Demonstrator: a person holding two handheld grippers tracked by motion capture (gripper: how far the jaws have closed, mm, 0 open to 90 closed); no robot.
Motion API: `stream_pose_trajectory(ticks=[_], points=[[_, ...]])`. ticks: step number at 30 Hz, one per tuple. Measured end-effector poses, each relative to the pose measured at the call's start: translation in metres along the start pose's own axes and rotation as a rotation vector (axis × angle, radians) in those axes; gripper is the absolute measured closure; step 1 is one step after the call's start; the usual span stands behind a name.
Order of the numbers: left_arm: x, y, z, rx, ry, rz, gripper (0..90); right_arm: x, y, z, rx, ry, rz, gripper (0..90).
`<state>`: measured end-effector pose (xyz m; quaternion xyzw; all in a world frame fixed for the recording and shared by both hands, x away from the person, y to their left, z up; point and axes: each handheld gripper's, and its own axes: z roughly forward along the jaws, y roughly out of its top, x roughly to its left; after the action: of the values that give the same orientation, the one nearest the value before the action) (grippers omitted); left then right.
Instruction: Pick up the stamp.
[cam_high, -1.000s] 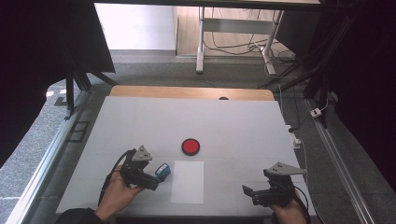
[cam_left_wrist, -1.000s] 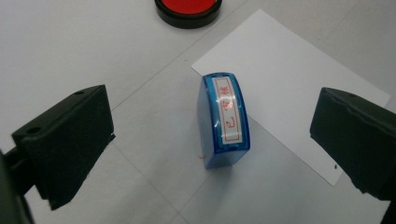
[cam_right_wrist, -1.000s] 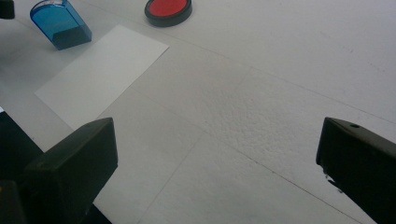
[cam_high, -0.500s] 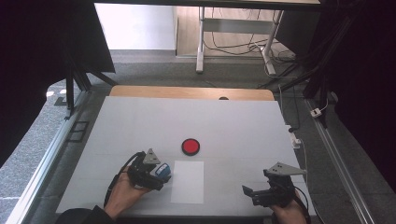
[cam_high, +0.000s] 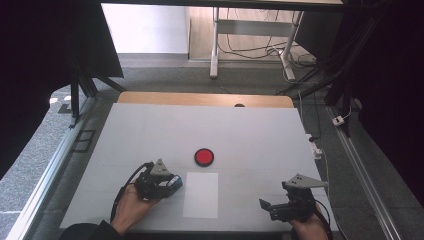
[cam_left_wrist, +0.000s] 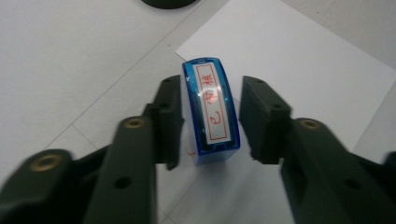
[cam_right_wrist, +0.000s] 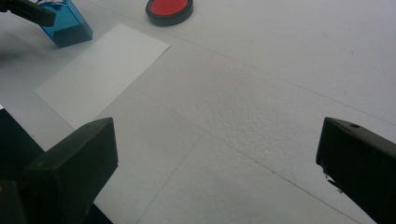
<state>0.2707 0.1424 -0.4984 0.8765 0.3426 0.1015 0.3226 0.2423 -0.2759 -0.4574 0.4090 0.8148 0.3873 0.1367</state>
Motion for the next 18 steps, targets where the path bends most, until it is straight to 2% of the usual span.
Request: stream_pose_trajectory(ticks=[1, 2, 7, 14, 18], points=[[-0.0004, 0.0001, 0.0001, 0.000, 0.001, -0.001, 61.6, 0.0000, 0.0000, 0.0000, 0.000, 0.000, 0.000, 0.0], [-0.0009, 0.0003, -0.0002, -0.003, 0.005, 0.001, 69.5, 0.0001, 0.0000, 0.0001, 0.001, 0.000, -0.002, 0.0], [-0.0027, 0.0019, -0.0015, 0.007, 0.012, 0.010, 70.8, 0.0003, 0.0001, 0.0001, 0.001, 0.000, -0.002, 0.0], [0.0003, 0.0017, -0.0044, -0.005, 0.004, -0.028, 71.0, 0.0002, 0.0001, -0.0001, 0.001, -0.002, -0.004, 0.0], [0.0027, 0.0019, -0.0088, -0.010, -0.015, -0.038, 71.0, 0.0003, 0.0003, 0.0000, 0.001, -0.003, -0.002, 0.0]])
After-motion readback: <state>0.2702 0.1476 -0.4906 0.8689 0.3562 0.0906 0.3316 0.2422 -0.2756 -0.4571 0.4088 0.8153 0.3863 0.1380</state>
